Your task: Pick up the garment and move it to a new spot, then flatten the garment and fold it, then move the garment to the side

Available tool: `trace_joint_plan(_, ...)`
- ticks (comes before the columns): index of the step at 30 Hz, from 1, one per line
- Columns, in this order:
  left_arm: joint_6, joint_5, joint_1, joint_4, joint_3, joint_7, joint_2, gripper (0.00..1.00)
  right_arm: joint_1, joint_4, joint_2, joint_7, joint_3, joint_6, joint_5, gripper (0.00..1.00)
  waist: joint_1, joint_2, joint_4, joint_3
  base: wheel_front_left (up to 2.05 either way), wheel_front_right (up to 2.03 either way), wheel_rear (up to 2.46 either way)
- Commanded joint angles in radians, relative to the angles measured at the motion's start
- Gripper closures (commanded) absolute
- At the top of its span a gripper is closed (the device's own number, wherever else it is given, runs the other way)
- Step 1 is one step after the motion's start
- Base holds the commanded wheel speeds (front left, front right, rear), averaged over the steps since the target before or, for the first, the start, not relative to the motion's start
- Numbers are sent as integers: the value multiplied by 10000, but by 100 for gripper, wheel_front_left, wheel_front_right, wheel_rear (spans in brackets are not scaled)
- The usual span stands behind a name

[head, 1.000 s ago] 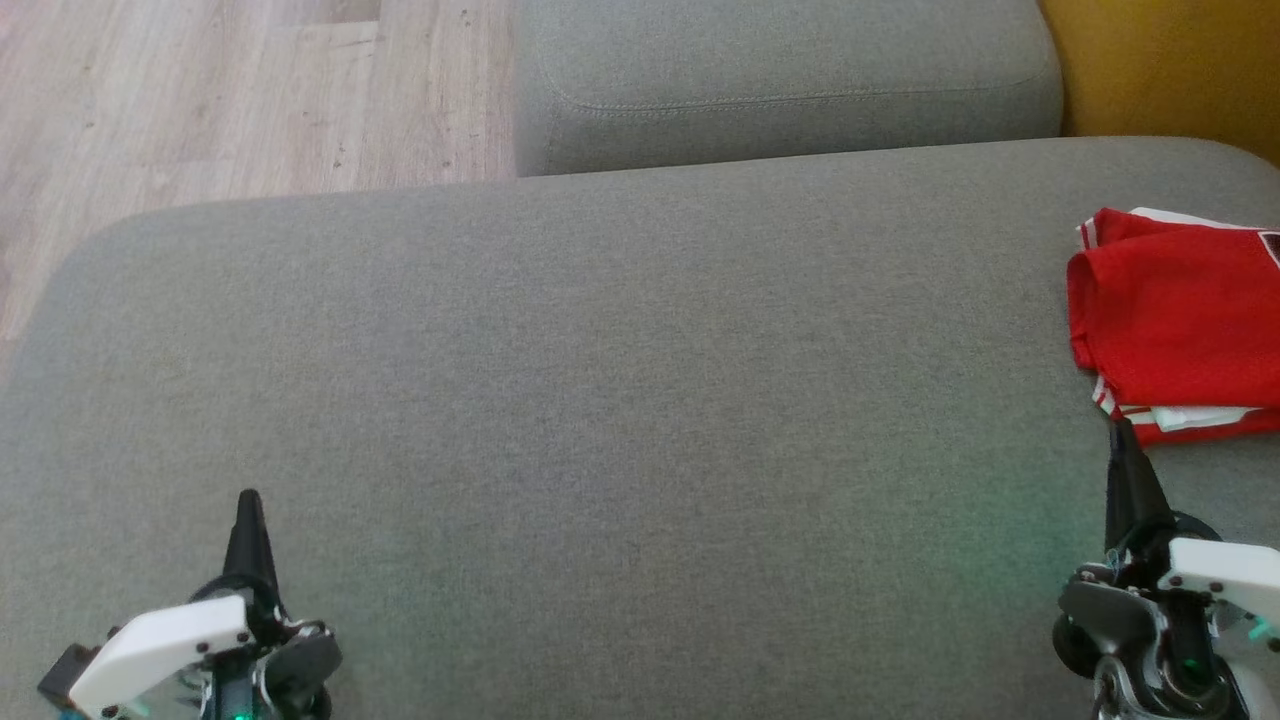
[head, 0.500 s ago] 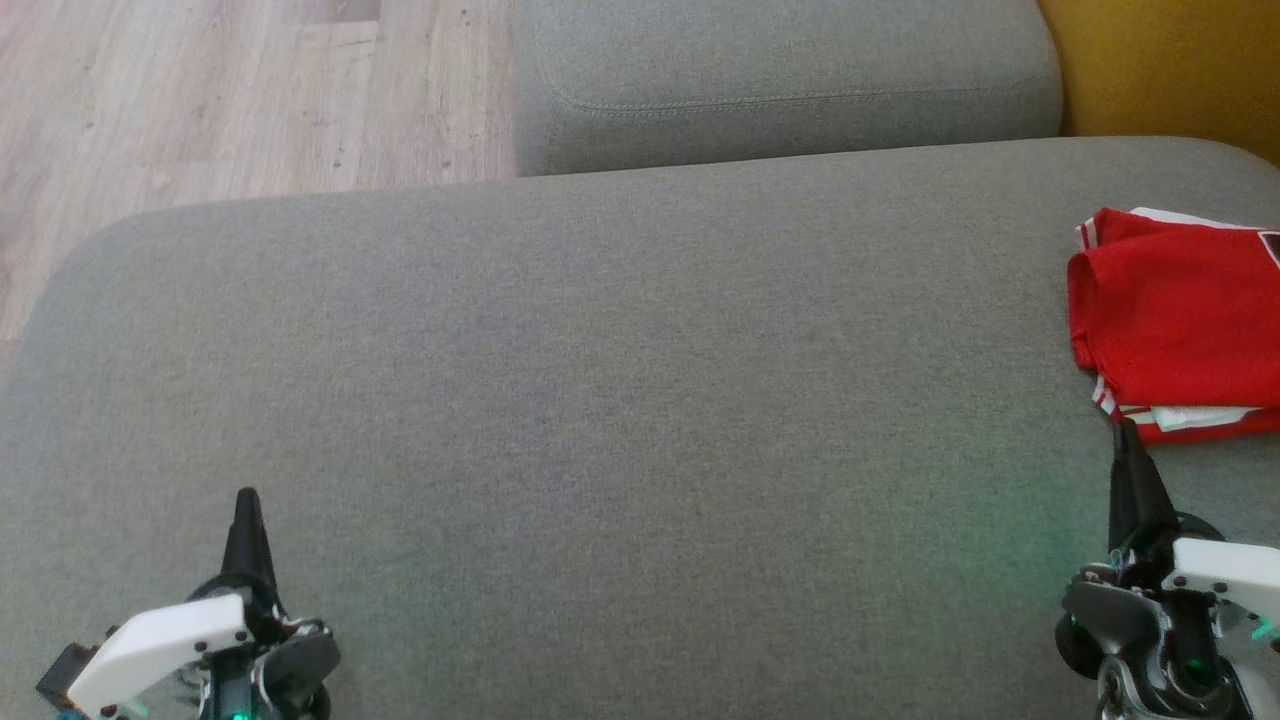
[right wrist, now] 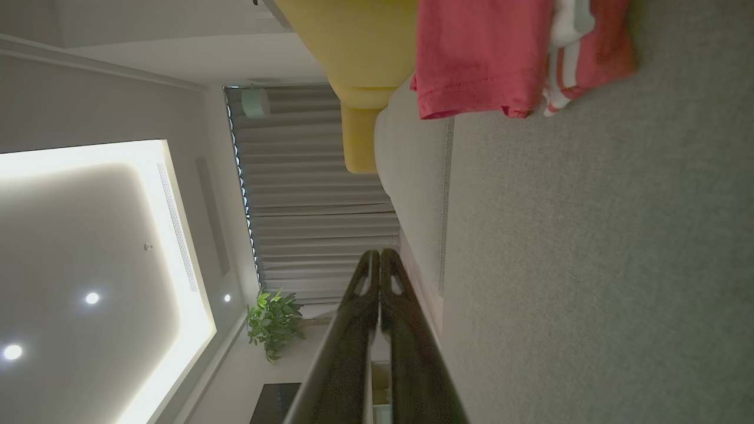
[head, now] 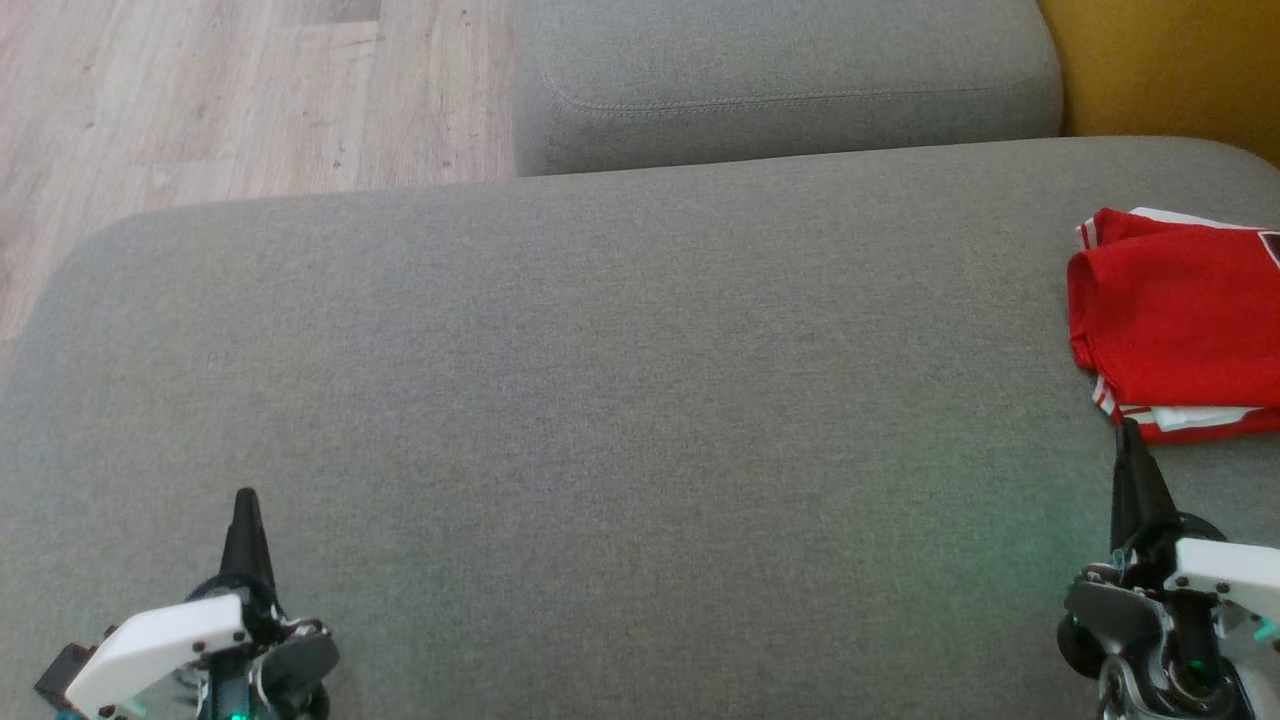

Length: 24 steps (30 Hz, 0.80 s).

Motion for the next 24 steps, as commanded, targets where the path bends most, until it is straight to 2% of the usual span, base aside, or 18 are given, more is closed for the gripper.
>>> trace_joint_plan(1,-67,51,-509,-274,384,34,77,100,-526,-302,-87,95,176,-7,-34,100,0,0,0,0,0,0,0)
trace_joint_plan(24,-67,111,-515,-270,455,91,27,100,-532,-298,-37,152,105,-7,-93,100,0,0,0,-1,0,0,0)
